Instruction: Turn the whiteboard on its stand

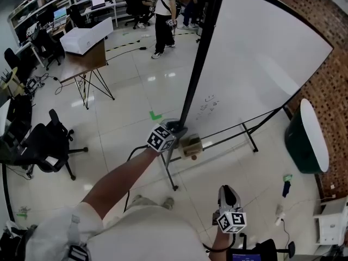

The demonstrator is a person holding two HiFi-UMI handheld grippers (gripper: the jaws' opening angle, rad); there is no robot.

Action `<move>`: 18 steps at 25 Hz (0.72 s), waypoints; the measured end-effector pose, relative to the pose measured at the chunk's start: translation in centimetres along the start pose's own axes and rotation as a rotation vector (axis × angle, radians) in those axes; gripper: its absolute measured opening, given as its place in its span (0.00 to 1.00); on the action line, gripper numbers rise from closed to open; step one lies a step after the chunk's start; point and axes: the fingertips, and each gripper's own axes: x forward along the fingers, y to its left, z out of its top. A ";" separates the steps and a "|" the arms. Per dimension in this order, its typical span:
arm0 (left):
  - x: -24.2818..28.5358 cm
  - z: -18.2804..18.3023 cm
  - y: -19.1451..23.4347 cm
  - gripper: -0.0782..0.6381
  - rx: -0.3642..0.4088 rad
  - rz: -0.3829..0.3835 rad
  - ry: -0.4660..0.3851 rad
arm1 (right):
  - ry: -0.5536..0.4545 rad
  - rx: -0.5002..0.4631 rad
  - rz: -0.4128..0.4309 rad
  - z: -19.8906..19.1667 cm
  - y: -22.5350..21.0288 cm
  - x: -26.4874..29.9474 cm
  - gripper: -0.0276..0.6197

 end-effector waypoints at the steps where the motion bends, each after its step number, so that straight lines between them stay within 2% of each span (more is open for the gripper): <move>1: 0.0 0.0 -0.1 0.37 0.000 -0.005 0.004 | -0.009 0.005 -0.019 0.3 0.1 0.1 0.13; 6: 0.0 -0.2 -0.5 0.37 0.007 -0.045 0.036 | -0.040 0.031 -0.086 1.6 2.6 0.3 0.13; 14: 0.4 -0.3 -1.0 0.38 0.009 -0.112 0.069 | -0.008 -0.004 -0.104 1.2 8.3 1.9 0.13; 18: 0.1 -0.7 -0.9 0.38 0.016 -0.116 0.069 | -0.006 -0.024 -0.116 0.6 11.3 1.9 0.13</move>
